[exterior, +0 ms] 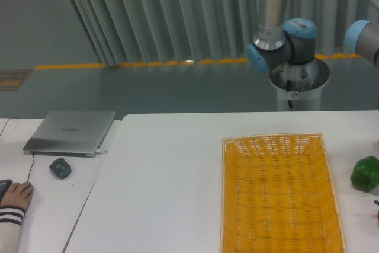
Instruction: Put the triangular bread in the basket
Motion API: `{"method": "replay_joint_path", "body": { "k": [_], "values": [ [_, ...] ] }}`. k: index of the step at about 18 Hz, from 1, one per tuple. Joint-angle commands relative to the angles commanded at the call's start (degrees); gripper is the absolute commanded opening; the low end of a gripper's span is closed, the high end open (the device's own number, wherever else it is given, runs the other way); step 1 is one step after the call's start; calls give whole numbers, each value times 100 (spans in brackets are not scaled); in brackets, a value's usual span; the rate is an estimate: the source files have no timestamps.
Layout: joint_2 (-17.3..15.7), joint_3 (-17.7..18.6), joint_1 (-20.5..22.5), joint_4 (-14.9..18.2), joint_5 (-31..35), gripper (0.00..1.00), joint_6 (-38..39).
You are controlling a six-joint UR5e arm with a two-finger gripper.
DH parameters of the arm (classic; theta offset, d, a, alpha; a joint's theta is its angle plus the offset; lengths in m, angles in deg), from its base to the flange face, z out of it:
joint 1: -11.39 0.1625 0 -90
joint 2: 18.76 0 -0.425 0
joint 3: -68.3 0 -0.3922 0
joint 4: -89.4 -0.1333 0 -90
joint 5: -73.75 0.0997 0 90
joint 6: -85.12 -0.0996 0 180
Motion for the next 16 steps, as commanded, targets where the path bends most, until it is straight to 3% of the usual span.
{"method": "replay_joint_path", "body": {
  "k": [7, 10, 14, 16],
  "values": [
    [184, 150, 168, -26, 106, 100, -231],
    [421, 62, 115, -62, 123, 100, -248],
    [457, 53, 168, -70, 114, 100, -581],
    [448, 53, 212, -79, 114, 91, -635]
  ]
}}
